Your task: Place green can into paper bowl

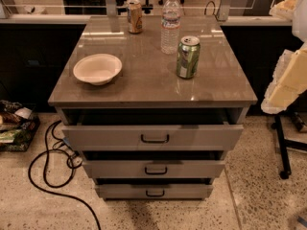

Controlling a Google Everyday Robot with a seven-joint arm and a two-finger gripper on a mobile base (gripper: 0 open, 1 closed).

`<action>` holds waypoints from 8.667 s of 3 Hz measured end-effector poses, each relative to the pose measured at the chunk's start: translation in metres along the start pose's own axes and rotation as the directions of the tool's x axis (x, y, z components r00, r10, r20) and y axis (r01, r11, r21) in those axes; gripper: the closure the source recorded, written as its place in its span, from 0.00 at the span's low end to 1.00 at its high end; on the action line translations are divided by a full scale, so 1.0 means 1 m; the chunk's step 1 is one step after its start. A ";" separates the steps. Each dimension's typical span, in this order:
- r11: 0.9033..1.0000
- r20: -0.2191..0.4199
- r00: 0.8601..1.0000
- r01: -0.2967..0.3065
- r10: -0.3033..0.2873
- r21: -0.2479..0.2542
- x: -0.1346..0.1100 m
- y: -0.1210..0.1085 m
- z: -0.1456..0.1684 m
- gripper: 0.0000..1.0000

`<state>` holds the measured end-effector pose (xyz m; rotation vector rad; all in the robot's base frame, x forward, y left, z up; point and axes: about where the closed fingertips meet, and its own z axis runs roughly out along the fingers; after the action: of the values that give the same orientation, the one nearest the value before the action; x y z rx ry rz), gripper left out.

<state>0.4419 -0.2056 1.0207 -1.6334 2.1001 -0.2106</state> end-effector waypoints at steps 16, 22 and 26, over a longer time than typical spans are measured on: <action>0.921 0.845 0.374 -0.237 0.381 -0.310 -0.080 -0.167 0.254 0.88; 0.848 0.769 0.372 -0.116 0.519 -0.517 -0.268 -0.151 0.193 1.00; 0.878 0.845 0.358 0.120 0.398 -0.464 -0.350 -0.077 0.253 1.00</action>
Offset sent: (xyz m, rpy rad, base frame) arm 0.1339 -0.0717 -0.0458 0.5141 -0.2322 -0.1318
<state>0.6872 0.1450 0.9229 -1.2195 1.3256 1.1448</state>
